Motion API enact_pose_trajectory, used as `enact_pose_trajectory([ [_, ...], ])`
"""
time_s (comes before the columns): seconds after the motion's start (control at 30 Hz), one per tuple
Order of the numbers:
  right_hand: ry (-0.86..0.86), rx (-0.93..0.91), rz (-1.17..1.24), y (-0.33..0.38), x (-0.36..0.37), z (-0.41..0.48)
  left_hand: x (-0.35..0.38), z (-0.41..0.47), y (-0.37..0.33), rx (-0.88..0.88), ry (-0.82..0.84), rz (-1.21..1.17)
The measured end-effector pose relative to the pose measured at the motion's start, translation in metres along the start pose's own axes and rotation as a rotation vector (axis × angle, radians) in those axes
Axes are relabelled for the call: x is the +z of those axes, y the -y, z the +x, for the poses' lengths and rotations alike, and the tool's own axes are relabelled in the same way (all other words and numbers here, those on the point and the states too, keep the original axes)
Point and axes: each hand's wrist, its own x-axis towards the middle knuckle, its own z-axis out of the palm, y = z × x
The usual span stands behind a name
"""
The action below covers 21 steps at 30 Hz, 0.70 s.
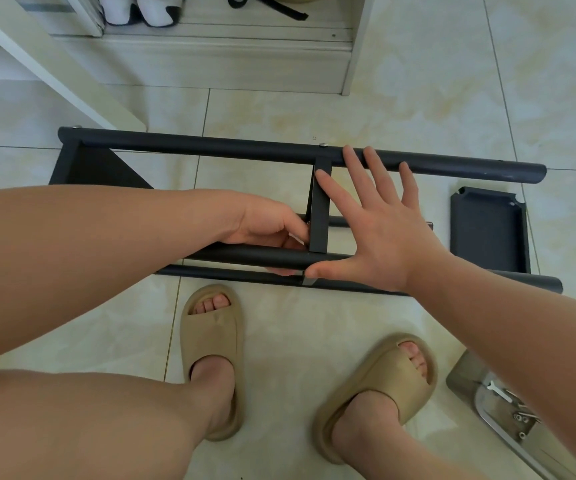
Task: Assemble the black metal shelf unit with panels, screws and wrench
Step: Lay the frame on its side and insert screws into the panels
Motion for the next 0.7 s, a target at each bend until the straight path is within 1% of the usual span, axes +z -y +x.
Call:
enact_pose_trajectory([
  [0.03, 0.0, 0.001, -0.001, 0.0, 0.0001, 0.0001, 0.0014, -0.0002, -0.0009, -0.006, 0.0, 0.014],
  [0.13, -0.003, 0.0, 0.002, -0.0002, 0.0003, 0.0003, 0.0034, 0.0, -0.0029, 0.03, -0.091, 0.083],
  [0.27, -0.003, 0.0, 0.002, -0.0002, -0.0002, 0.0003, 0.0028, 0.0003, -0.0049, 0.037, -0.141, 0.083],
  [0.47, 0.0, -0.001, -0.005, -0.0001, -0.0004, 0.0008, 0.0006, 0.0037, -0.0021, 0.04, -0.116, 0.019],
  [0.6, 0.005, 0.0, -0.006, 0.0002, -0.0009, 0.0003, 0.0002, 0.0012, 0.0, 0.012, -0.03, -0.036],
  [0.67, 0.006, 0.001, -0.012, 0.0001, -0.0014, 0.0002, 0.0026, -0.0005, -0.0021, -0.01, -0.008, -0.032],
  [0.7, 0.006, 0.001, -0.014, 0.0002, -0.0013, 0.0004, 0.0028, -0.0001, -0.003, -0.011, -0.023, -0.008],
])
